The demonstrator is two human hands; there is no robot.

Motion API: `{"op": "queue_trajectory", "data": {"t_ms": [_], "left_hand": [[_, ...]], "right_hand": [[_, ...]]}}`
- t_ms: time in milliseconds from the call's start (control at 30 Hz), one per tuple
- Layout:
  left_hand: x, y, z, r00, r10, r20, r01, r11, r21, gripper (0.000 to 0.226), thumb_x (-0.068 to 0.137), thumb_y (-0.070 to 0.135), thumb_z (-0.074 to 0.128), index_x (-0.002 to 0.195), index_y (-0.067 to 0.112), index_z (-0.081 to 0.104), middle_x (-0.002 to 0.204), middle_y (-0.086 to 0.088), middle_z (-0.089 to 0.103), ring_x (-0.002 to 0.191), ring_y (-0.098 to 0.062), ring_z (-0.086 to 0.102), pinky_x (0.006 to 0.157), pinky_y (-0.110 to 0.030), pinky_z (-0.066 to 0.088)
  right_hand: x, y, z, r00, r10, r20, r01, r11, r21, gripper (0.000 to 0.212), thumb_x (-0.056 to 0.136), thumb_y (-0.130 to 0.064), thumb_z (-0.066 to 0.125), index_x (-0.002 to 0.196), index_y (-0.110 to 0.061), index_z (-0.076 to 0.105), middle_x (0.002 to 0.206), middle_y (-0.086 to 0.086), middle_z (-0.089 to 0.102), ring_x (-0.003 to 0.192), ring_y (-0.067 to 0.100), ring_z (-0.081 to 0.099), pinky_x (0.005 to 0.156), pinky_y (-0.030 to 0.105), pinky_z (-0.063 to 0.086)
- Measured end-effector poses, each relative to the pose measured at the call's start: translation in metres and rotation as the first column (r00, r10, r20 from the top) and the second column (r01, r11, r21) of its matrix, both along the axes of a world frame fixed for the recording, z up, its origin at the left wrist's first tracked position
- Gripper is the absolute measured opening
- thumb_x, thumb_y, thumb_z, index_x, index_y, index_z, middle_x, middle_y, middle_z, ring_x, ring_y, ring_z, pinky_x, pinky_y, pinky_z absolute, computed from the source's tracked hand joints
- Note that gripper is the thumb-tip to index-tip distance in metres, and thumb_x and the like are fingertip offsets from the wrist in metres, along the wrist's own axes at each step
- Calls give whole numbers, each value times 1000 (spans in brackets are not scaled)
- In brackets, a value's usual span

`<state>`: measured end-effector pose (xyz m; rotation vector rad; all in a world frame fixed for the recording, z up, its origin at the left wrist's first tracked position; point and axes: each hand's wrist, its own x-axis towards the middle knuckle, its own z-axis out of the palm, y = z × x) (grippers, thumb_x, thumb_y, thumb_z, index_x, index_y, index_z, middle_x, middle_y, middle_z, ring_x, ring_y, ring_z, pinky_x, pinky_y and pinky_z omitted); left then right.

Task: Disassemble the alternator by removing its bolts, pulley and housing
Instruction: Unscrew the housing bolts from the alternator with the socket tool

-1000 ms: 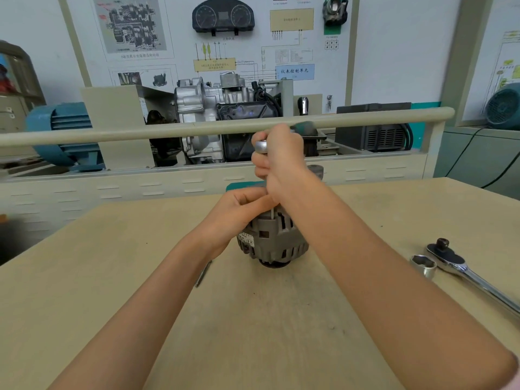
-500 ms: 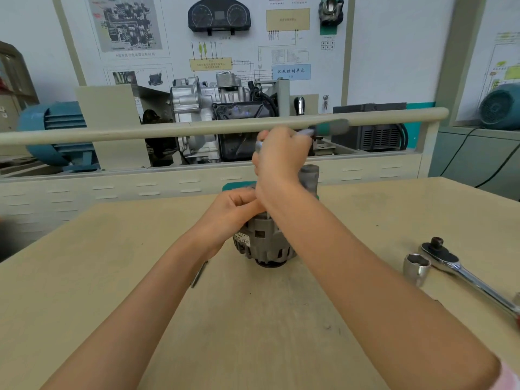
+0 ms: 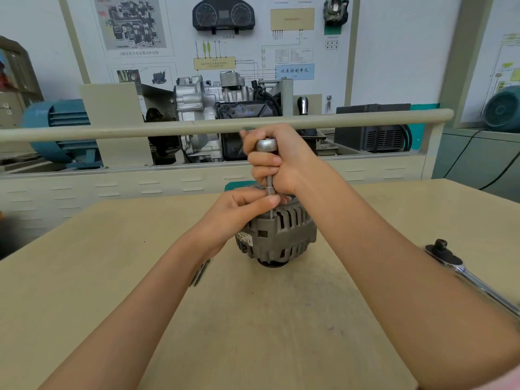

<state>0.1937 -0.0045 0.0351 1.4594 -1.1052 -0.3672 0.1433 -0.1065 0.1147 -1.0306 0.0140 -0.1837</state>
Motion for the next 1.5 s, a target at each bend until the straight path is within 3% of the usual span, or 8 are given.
{"op": "queue_trajectory", "data": {"t_ms": [133, 300, 567, 800, 1133, 1267, 1367, 1500], "left_hand": [[0, -2, -1, 998, 50, 34, -50, 999, -2, 21, 70, 46, 61, 74, 34, 77, 86, -3, 73, 83, -16, 66, 75, -26, 50], [1, -1, -1, 1000, -2, -8, 2, 1000, 16, 21, 75, 40, 61, 87, 31, 76, 91, 4, 75, 84, -7, 69, 67, -14, 51], [2, 2, 0, 999, -31, -11, 31, 999, 28, 39, 83, 40, 55, 111, 18, 70, 109, 1, 73, 103, -13, 67, 82, -18, 53], [0, 0, -2, 1000, 25, 5, -25, 1000, -19, 27, 68, 52, 63, 78, 31, 78, 84, 6, 75, 81, -9, 68, 70, -20, 53], [4, 2, 0, 998, -46, -33, 47, 998, 33, 34, 81, 40, 57, 106, 23, 72, 107, 3, 73, 101, -9, 67, 77, -13, 51], [1, 1, -1, 1000, -21, -19, 20, 1000, -7, 24, 78, 39, 60, 90, 26, 77, 100, -3, 74, 90, -10, 68, 74, -15, 52], [1, 0, -1, 999, 48, 19, -48, 999, 0, 23, 70, 49, 61, 71, 31, 76, 79, 4, 72, 74, -6, 65, 64, -14, 48], [3, -1, -1, 1000, 14, -21, -14, 1000, 6, 24, 73, 44, 61, 83, 29, 77, 89, 3, 75, 83, -8, 68, 68, -14, 51]], "right_hand": [[7, 16, -10, 766, -630, 127, 618, 776, 124, 22, 91, -1, 27, 98, -11, 45, 54, 0, 43, 27, 4, 26, 30, 12, 18], [1, 6, -1, 961, -277, 11, 278, 960, -27, 32, 91, -4, 25, 65, -14, 41, 47, -6, 41, 24, 4, 17, 28, 13, 10], [-3, -9, -1, 984, 174, 31, -175, 984, 27, 22, 93, -7, 30, 77, -15, 43, 46, -9, 45, 23, 3, 19, 29, 13, 10], [8, 17, -9, 808, -572, 140, 572, 819, 45, 22, 93, -2, 27, 93, -8, 48, 61, 3, 41, 23, 2, 27, 28, 12, 18], [2, -13, -1, 952, 306, 7, -306, 951, 48, 17, 90, -8, 33, 79, -12, 46, 46, -9, 46, 22, 4, 22, 31, 13, 8], [1, 3, -3, 995, -87, 46, 86, 996, 19, 22, 91, -5, 32, 75, -14, 44, 46, -9, 45, 24, 2, 21, 27, 14, 12], [8, 17, -11, 780, -610, 135, 603, 792, 95, 24, 96, -5, 26, 94, -7, 50, 61, 4, 46, 32, 6, 31, 29, 14, 20], [9, 14, -2, 918, -395, 41, 397, 916, -61, 26, 94, -8, 26, 78, -11, 46, 56, -2, 40, 24, 4, 20, 29, 12, 13]]}}
